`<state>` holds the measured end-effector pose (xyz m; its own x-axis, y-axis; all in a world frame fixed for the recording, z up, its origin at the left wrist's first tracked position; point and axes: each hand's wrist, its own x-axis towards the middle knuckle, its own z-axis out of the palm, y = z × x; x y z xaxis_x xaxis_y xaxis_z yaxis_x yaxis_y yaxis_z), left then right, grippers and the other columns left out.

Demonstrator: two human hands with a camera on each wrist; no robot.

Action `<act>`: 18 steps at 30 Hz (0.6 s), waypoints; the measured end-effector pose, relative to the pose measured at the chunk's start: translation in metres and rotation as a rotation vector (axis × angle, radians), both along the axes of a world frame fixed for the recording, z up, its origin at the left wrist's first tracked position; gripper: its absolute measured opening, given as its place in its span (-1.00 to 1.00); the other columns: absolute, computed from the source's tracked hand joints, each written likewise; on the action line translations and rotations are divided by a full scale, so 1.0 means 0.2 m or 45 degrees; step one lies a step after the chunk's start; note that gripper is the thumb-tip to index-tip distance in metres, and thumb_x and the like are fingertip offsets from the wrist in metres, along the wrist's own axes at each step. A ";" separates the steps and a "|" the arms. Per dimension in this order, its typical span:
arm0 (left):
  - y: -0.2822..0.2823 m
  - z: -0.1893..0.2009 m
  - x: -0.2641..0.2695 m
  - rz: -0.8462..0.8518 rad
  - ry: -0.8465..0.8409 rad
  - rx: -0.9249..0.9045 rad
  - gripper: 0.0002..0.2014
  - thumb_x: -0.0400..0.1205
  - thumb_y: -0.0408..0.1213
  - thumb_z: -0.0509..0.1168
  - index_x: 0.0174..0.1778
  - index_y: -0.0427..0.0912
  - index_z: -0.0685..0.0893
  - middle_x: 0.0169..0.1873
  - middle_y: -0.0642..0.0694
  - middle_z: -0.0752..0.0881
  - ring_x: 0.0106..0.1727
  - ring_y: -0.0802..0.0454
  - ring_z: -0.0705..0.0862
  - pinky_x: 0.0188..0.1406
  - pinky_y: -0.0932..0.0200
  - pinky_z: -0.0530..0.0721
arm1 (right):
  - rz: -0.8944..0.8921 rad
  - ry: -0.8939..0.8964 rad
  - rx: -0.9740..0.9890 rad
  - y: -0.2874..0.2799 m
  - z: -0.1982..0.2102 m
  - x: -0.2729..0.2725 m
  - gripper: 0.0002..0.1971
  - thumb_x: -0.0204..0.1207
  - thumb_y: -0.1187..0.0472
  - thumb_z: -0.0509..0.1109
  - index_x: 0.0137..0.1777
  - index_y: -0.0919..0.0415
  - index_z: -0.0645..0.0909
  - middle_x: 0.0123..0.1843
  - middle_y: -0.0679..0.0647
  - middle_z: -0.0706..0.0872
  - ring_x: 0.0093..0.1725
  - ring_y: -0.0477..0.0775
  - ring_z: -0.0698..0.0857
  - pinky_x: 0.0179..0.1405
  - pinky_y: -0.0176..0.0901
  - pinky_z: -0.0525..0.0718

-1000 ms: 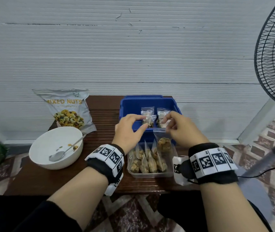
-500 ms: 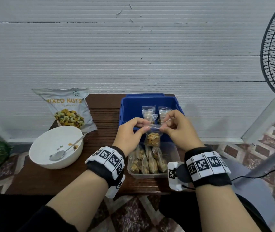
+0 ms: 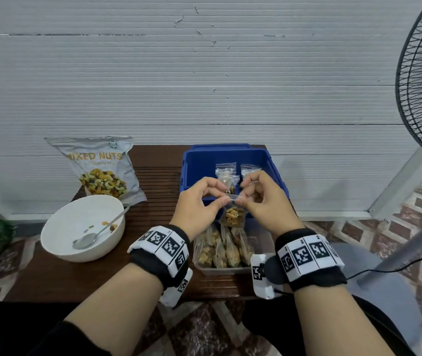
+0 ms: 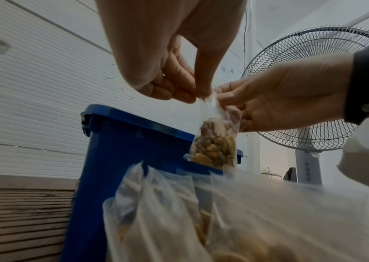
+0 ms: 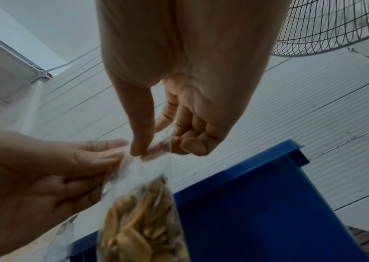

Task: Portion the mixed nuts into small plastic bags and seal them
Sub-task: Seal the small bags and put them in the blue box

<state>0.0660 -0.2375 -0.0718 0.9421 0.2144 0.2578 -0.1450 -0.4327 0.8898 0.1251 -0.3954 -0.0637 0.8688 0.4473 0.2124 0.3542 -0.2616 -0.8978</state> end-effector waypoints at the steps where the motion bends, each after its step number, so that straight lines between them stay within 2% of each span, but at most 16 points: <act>1: 0.00 0.00 0.00 -0.004 -0.002 0.014 -0.85 0.56 -0.35 0.45 -0.01 -0.10 0.67 -0.29 0.10 0.77 -0.06 0.38 0.69 0.12 0.71 0.34 | 0.007 -0.009 -0.006 0.00 0.00 0.00 -0.72 0.47 0.41 0.47 0.03 0.10 0.48 -0.28 -0.01 0.70 -0.27 -0.16 0.66 -0.15 -0.41 0.62; 3: 0.01 0.01 0.00 -0.011 -0.003 0.026 -0.85 0.56 -0.37 0.45 -0.03 -0.09 0.66 -0.29 0.10 0.76 -0.08 0.40 0.69 0.09 0.70 0.36 | 0.023 -0.004 -0.008 0.00 0.01 0.00 -0.71 0.48 0.46 0.42 0.03 0.10 0.48 -0.26 0.00 0.71 -0.21 -0.10 0.70 -0.09 -0.36 0.64; 5: 0.01 0.02 0.00 -0.017 0.006 0.020 -0.85 0.57 -0.36 0.44 -0.04 -0.06 0.66 -0.27 0.10 0.77 -0.08 0.40 0.69 0.06 0.70 0.37 | 0.027 0.026 -0.007 0.00 0.01 0.00 -0.70 0.49 0.46 0.41 0.06 0.09 0.47 -0.25 0.01 0.72 -0.17 -0.03 0.71 -0.02 -0.22 0.68; 7: 0.02 0.03 -0.01 -0.018 0.027 0.010 -0.84 0.58 -0.34 0.43 -0.05 0.00 0.64 -0.26 0.09 0.79 -0.08 0.42 0.69 0.01 0.73 0.36 | 0.026 0.052 0.006 0.00 0.01 0.00 -0.68 0.47 0.41 0.44 0.08 0.06 0.46 -0.25 0.03 0.73 -0.20 -0.05 0.70 -0.05 -0.18 0.67; 10: 0.02 0.03 -0.01 -0.023 0.058 0.029 -0.82 0.58 -0.31 0.43 -0.06 0.06 0.60 -0.28 0.09 0.80 -0.08 0.47 0.67 0.01 0.75 0.35 | 0.010 0.057 0.027 0.01 0.02 -0.01 -0.64 0.40 0.27 0.56 0.06 0.06 0.46 -0.27 0.08 0.76 -0.30 -0.11 0.67 -0.18 -0.30 0.63; 14: 0.03 0.02 0.00 -0.028 0.076 0.060 -0.83 0.58 -0.28 0.43 -0.06 0.07 0.59 -0.31 0.12 0.81 -0.06 0.44 0.68 0.07 0.75 0.32 | 0.012 -0.007 -0.052 0.02 0.01 -0.01 -0.68 0.47 0.37 0.50 0.07 0.10 0.45 -0.28 0.03 0.75 -0.31 -0.24 0.65 -0.21 -0.50 0.57; 18: 0.06 0.04 0.00 -0.058 0.091 0.030 -0.85 0.61 -0.26 0.40 -0.03 0.11 0.60 -0.25 0.12 0.82 -0.01 0.38 0.69 0.03 0.69 0.40 | 0.083 -0.087 -0.166 0.01 0.06 0.01 -0.66 0.52 0.41 0.41 0.13 0.02 0.45 -0.25 0.03 0.72 -0.26 -0.24 0.66 -0.20 -0.52 0.56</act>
<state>0.0669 -0.2249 -0.0632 0.9669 0.1655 0.1941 -0.1016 -0.4479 0.8883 0.1271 -0.3929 -0.0524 0.8227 0.5296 0.2066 0.4333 -0.3489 -0.8310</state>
